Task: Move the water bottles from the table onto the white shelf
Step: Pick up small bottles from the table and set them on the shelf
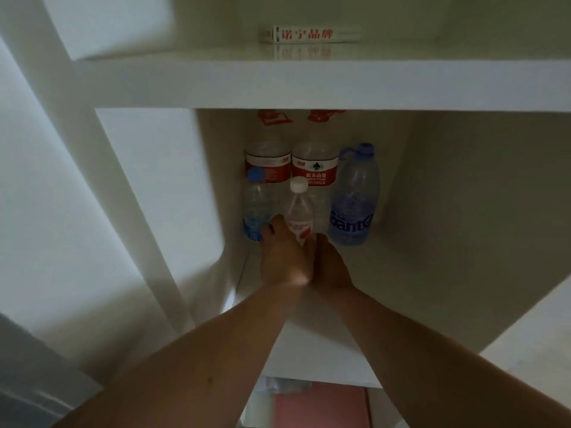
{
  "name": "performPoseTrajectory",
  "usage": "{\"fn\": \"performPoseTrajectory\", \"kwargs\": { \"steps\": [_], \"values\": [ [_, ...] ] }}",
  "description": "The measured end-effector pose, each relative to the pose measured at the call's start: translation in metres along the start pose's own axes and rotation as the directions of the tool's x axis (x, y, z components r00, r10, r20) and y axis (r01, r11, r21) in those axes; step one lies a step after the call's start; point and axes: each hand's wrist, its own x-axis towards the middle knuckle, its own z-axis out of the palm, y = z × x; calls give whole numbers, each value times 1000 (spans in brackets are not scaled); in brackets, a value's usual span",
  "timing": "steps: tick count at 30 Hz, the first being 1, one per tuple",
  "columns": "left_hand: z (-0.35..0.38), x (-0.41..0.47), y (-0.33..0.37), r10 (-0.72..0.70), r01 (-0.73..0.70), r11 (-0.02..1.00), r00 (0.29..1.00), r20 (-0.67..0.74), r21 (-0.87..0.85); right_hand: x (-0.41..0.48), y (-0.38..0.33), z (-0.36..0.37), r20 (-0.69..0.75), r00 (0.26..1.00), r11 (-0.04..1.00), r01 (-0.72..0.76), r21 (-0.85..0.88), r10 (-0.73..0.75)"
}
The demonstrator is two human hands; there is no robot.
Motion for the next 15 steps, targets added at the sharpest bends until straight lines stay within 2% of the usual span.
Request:
{"fn": "performPoseTrajectory", "kwargs": {
  "steps": [3, 6, 8, 12, 14, 15],
  "values": [
    [3, -6, -3, -22, 21, 997, 1000, -4, -77, 17, -1, 5, 64, 995, 987, -82, 135, 74],
    [3, -4, -6, -13, 19, 996, 997, 71, -82, 29, -4, 7, 108, 977, 929, -209, 305, 184],
    [2, 1, -6, -9, 16, 998, 992, 127, -60, 33, -4, 10, 103, 979, 912, -202, 356, 177],
    [-4, 10, -8, -26, 31, 999, 976, 214, -24, 20, -18, 2, 105, 991, 965, -107, 238, 84],
    [-9, 8, -10, -32, 32, 999, 965, 259, 1, 16, -19, 2, 94, 992, 972, -102, 212, 84],
    [-11, 6, -11, -39, 37, 999, 959, 281, 12, 22, -12, 8, 140, 982, 954, -158, 253, 126]
  ]
}}
